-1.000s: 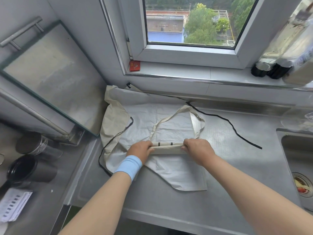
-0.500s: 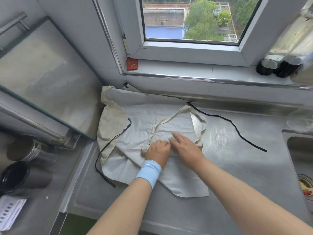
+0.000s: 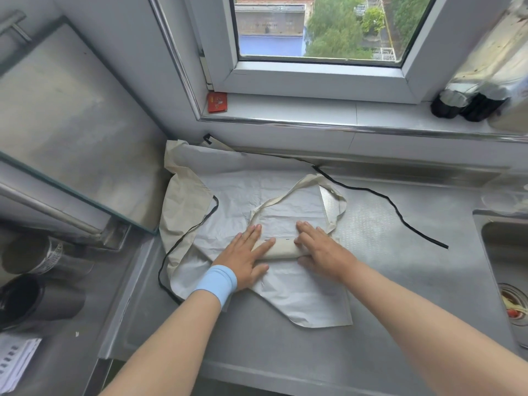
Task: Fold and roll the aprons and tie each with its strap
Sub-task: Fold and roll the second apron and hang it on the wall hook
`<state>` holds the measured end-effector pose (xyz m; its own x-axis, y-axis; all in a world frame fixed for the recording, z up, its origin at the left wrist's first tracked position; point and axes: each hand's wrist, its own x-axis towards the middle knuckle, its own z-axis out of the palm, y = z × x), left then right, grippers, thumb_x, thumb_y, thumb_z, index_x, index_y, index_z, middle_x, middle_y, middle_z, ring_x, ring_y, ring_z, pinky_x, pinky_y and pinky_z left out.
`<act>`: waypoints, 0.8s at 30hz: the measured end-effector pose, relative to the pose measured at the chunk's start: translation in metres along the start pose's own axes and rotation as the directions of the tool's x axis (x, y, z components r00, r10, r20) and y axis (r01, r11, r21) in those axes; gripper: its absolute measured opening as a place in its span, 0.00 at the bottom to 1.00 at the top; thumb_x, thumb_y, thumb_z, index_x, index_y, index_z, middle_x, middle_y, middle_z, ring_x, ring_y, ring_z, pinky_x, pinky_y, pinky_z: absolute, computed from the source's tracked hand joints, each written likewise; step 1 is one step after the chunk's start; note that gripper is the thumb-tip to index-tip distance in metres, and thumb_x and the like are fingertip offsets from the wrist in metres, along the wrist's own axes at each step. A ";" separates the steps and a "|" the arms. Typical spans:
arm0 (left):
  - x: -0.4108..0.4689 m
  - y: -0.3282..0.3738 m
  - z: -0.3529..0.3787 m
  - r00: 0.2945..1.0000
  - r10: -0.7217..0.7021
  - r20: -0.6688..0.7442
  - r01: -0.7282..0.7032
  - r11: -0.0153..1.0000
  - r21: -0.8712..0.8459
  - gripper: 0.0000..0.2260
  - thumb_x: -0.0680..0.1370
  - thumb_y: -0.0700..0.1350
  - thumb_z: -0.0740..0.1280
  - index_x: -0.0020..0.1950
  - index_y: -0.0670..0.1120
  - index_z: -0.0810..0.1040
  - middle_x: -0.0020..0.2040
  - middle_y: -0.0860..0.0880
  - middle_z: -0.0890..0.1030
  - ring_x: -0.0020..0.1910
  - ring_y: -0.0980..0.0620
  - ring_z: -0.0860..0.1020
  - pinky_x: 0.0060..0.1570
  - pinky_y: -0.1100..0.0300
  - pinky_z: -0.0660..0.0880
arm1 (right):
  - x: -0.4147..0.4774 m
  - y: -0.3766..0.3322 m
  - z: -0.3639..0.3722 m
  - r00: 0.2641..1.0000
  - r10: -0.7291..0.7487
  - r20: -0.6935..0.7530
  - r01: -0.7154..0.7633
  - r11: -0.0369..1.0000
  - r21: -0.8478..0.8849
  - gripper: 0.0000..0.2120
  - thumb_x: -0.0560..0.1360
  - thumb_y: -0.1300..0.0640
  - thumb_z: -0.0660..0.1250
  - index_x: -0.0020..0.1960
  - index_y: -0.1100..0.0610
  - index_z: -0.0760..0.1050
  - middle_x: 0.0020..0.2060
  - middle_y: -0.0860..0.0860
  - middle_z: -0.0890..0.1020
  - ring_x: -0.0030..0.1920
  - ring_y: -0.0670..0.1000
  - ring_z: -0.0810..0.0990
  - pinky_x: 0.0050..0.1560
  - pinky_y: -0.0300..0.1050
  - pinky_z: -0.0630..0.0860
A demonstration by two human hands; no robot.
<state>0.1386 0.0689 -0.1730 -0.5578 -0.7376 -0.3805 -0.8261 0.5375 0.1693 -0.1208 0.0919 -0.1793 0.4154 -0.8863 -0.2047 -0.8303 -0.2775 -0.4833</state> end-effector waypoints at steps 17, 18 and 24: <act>-0.030 0.032 -0.103 0.981 -0.183 -0.058 0.161 0.948 -0.275 0.14 0.77 0.42 0.60 0.60 0.55 0.73 0.54 0.51 0.79 0.51 0.44 0.77 0.47 0.56 0.71 | -0.010 -0.079 -0.108 0.993 0.097 0.070 -0.087 0.988 -0.130 0.12 0.76 0.47 0.67 0.56 0.50 0.74 0.46 0.42 0.77 0.44 0.48 0.73 0.41 0.45 0.67; -0.038 0.032 -0.112 0.983 -0.181 -0.029 0.162 0.934 -0.318 0.11 0.77 0.43 0.61 0.56 0.56 0.74 0.50 0.51 0.79 0.49 0.44 0.78 0.45 0.57 0.72 | -0.013 -0.089 -0.120 0.984 0.125 0.124 -0.112 0.988 -0.111 0.11 0.74 0.47 0.68 0.53 0.50 0.75 0.44 0.43 0.78 0.41 0.48 0.74 0.39 0.45 0.70; -0.085 0.047 -0.143 0.993 -0.089 0.083 0.119 0.858 -0.500 0.11 0.70 0.45 0.72 0.48 0.54 0.73 0.41 0.53 0.78 0.40 0.49 0.78 0.39 0.62 0.74 | -0.021 -0.133 -0.164 0.951 0.188 0.248 -0.146 0.973 -0.178 0.10 0.65 0.49 0.68 0.42 0.54 0.77 0.33 0.52 0.82 0.27 0.51 0.77 0.26 0.41 0.73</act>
<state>0.1359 0.0988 -0.0026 -0.4737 -0.7459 -0.4683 -0.8148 0.1695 0.5544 -0.0803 0.0865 0.0286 0.3310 -0.8027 -0.4960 -0.9347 -0.2067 -0.2892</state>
